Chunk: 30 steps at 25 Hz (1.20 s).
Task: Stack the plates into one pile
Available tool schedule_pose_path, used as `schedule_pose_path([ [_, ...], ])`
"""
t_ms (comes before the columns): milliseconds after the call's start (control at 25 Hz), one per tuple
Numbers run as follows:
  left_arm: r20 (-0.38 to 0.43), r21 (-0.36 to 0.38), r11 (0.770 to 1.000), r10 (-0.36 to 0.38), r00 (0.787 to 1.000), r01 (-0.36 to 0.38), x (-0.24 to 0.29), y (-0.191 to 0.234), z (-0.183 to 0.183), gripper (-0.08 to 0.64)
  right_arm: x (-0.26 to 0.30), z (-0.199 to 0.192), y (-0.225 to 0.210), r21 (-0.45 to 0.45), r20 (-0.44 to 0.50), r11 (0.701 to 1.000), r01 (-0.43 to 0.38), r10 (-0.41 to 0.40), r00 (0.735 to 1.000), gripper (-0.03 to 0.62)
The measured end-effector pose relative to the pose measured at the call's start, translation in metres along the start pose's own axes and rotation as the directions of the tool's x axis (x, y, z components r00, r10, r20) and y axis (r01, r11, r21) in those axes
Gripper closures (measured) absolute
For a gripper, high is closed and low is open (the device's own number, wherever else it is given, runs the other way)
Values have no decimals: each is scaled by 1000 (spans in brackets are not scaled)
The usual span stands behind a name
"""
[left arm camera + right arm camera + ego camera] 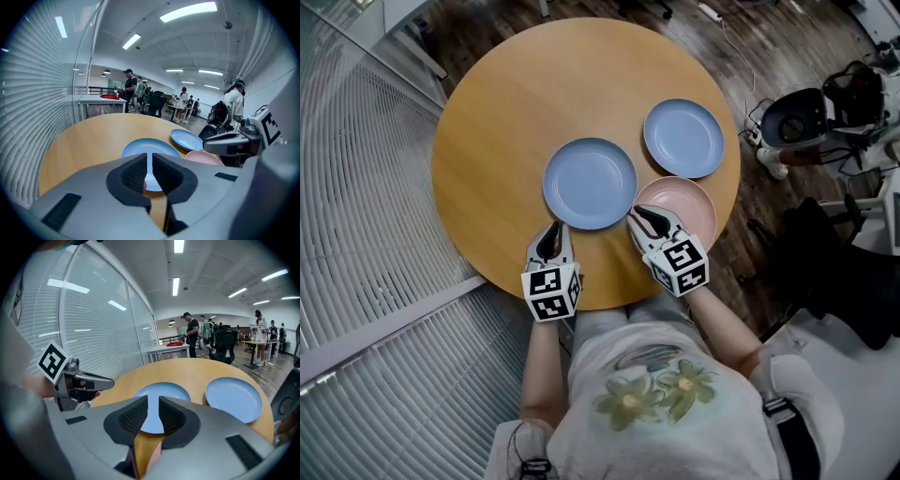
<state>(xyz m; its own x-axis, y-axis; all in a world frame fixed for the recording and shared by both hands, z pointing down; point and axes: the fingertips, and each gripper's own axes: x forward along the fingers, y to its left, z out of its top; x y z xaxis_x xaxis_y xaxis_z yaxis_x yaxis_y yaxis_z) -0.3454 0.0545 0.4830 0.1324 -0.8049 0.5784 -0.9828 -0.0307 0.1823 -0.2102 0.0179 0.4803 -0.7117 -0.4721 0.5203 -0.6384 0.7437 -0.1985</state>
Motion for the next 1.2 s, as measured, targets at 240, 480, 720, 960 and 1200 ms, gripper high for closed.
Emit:
schedule_pose_path([
  [240, -28, -9, 1000, 18, 999, -19, 34, 34, -2, 512, 42, -5, -26, 23, -46, 1000, 21, -20, 999, 449],
  [480, -54, -26, 999, 28, 998, -30, 64, 57, -6, 434, 72, -7, -54, 38, -71, 998, 55, -52, 996, 442],
  [720, -100, -37, 999, 31, 995, -35, 93, 70, -7, 377, 91, -8, -80, 31, -109, 996, 84, -80, 991, 442],
  [960, -156, -65, 997, 38, 987, -48, 114, 76, -36, 364, 106, -36, -93, 34, -168, 996, 83, -77, 983, 442],
  [1200, -212, -76, 996, 20, 977, -37, 137, 79, -61, 362, 124, -63, -115, 26, -292, 994, 108, -95, 952, 442],
])
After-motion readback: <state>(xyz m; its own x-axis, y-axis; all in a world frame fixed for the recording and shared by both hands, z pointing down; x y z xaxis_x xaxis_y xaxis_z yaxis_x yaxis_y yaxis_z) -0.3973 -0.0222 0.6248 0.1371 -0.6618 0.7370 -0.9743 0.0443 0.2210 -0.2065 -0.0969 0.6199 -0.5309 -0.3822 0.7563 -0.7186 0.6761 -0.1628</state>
